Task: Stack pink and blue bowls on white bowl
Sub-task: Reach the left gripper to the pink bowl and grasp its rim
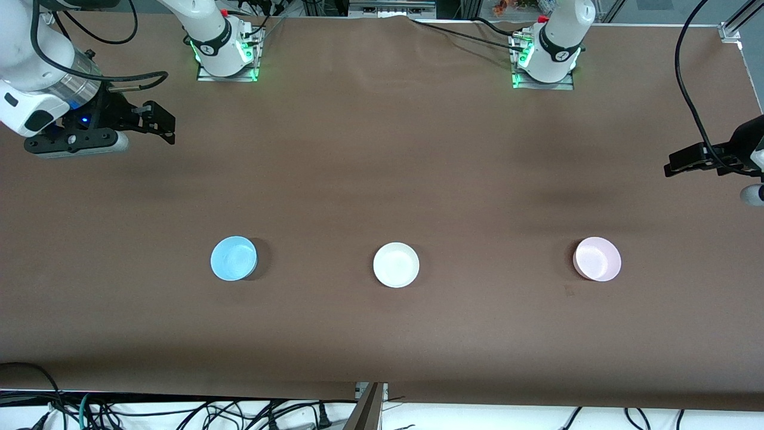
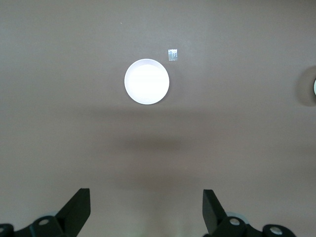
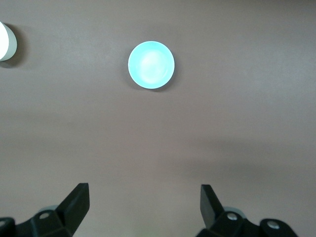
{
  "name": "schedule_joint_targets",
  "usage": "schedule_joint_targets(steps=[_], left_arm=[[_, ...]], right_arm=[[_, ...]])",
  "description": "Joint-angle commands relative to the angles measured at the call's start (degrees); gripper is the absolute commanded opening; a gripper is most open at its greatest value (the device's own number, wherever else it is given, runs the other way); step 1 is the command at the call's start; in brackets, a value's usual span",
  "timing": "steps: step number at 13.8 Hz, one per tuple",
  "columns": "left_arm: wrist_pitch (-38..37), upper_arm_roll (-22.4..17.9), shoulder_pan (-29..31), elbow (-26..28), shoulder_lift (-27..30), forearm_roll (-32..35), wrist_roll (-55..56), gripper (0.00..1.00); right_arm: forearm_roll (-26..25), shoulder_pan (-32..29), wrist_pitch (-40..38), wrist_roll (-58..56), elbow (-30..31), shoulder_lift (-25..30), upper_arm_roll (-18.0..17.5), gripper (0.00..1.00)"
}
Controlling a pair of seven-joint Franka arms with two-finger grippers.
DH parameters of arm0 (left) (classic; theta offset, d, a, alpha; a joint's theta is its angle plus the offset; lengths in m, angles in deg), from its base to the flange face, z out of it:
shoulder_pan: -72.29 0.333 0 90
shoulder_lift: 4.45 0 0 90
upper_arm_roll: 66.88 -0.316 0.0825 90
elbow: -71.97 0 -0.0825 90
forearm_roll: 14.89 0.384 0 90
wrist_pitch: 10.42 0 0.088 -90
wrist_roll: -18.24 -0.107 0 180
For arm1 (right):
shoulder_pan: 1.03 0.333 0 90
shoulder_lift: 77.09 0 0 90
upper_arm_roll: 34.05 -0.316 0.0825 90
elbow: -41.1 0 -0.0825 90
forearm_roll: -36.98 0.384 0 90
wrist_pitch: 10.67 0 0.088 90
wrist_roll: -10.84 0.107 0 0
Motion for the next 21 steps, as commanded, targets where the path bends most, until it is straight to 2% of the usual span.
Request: schedule_joint_targets(steps=[1,5,7,10,11,15,18,21], left_arm=[[-0.49,-0.09,-0.03,0.17,0.68,0.3,-1.15,1.0],[-0.23,-0.35,0.41,0.52,-0.02,0.3,-1.58,1.0],[1.25,-0.44,0.67,2.35,-2.21,0.56,-1.76,1.0],[12.04,-0.53,2.6,9.73,-5.2,0.39,-2.29,1.0],[14.86,-0.53,2.78,10.36,-6.95,0.39,-4.29,1.0],[26.81,-0.88,4.27,10.54,-15.47,-0.22,-7.82,1.0],[32.89,-0.88,6.55,10.54,-20.31,-3.64,-12.99,1.0],[37.81,-0.88,7.18,10.54,-23.75,-4.36,-14.42,1.0]], right_arm=[[0.16,-0.69,0.55,-0.1,0.48,0.88,-0.42,1.0],[0.25,-0.77,0.81,-0.11,0.39,0.71,-0.42,1.0],[0.34,-0.69,0.55,-0.02,0.48,0.79,-0.5,1.0],[0.34,-0.69,0.2,-0.11,0.48,0.79,-0.42,1.0],[0.34,-0.69,0.46,-0.11,0.48,0.79,-0.42,0.99],[0.43,-0.69,0.9,0.07,0.39,0.7,-0.5,0.99],[0.52,-0.78,1.6,-0.11,-0.31,-0.7,-0.5,1.0],[0.52,-0.86,3.01,-0.2,-0.84,-1.84,-0.42,1.0]])
